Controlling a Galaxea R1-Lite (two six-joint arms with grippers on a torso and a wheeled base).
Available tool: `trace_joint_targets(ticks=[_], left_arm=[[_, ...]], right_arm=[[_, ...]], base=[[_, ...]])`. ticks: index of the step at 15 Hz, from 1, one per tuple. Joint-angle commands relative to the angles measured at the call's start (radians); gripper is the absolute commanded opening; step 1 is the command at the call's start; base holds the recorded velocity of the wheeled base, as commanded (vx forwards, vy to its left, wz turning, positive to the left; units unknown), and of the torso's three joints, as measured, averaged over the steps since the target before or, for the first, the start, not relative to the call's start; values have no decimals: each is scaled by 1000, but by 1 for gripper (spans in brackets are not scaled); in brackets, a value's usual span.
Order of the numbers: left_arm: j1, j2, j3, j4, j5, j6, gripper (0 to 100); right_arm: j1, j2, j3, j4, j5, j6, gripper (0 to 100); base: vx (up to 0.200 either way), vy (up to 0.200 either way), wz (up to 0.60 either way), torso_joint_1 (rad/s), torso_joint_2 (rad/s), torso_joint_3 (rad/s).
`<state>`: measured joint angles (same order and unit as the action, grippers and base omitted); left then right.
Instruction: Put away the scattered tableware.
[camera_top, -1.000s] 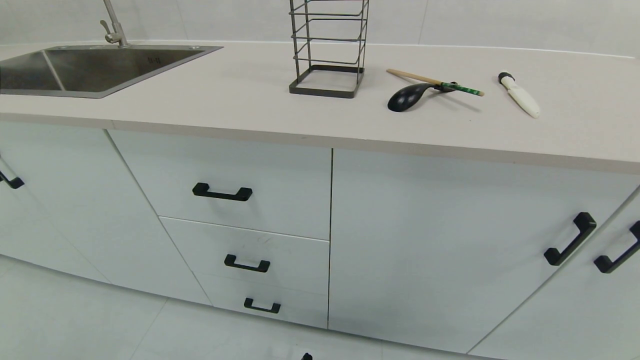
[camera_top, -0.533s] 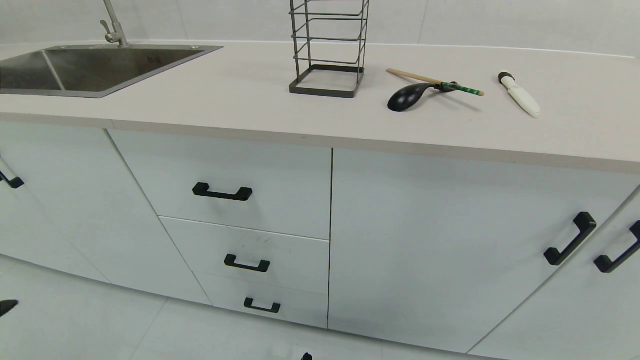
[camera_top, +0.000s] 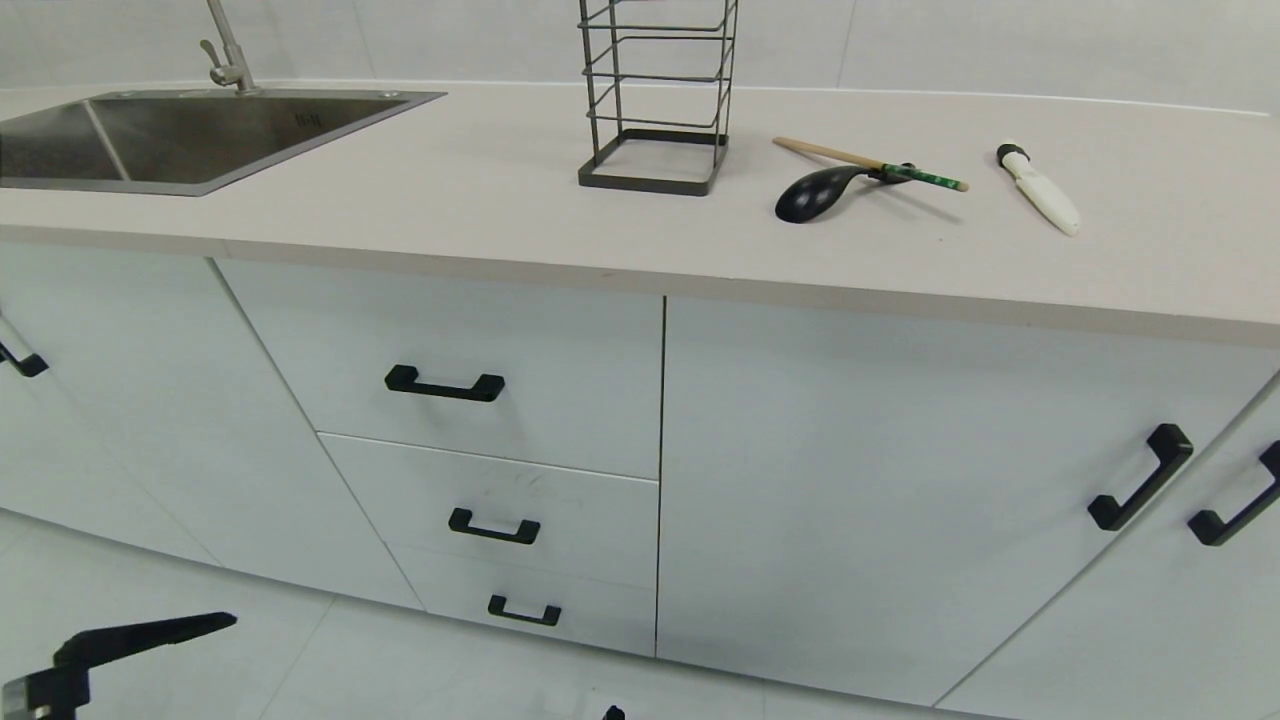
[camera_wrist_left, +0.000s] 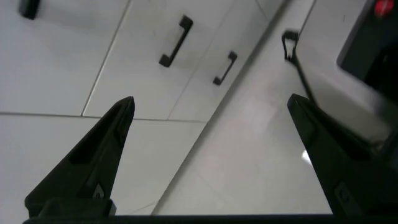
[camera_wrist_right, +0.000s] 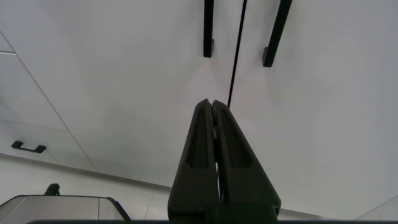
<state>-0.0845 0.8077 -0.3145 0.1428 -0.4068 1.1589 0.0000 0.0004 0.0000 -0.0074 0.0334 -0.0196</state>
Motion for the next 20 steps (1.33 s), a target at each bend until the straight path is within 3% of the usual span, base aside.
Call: trace_joint_targets(ticks=[1,3,4,5,7,9,13,20], left_arm=[[-37,137,-32,-3,28,19,100],[-86,197,-74,-15,72,31,100],[-139,271,-127,-29,108,76,100],[-176,347,-175,-45,140,143,100],[-195,447,-193,-55,163,206,100],[-192,547,-184,-95,163,212,100],[-224,748,-158,-313,160,203,100],[-227,938,-160,-486,163,199,100]], right_arm=[[0,0,0,0,0,0,0],[0,0,0,0,0,0,0],[0,0,0,0,0,0,0],[0,0,0,0,0,0,0],[0,0,0,0,0,0,0],[0,0,0,0,0,0,0],[0,0,0,0,0,0,0],[0,0,0,0,0,0,0]], base=[[0,0,0,0,0,0],[0,0,0,0,0,0],[0,0,0,0,0,0],[0,0,0,0,0,0],[0,0,0,0,0,0],[0,0,0,0,0,0],[0,0,0,0,0,0],[0,0,0,0,0,0]])
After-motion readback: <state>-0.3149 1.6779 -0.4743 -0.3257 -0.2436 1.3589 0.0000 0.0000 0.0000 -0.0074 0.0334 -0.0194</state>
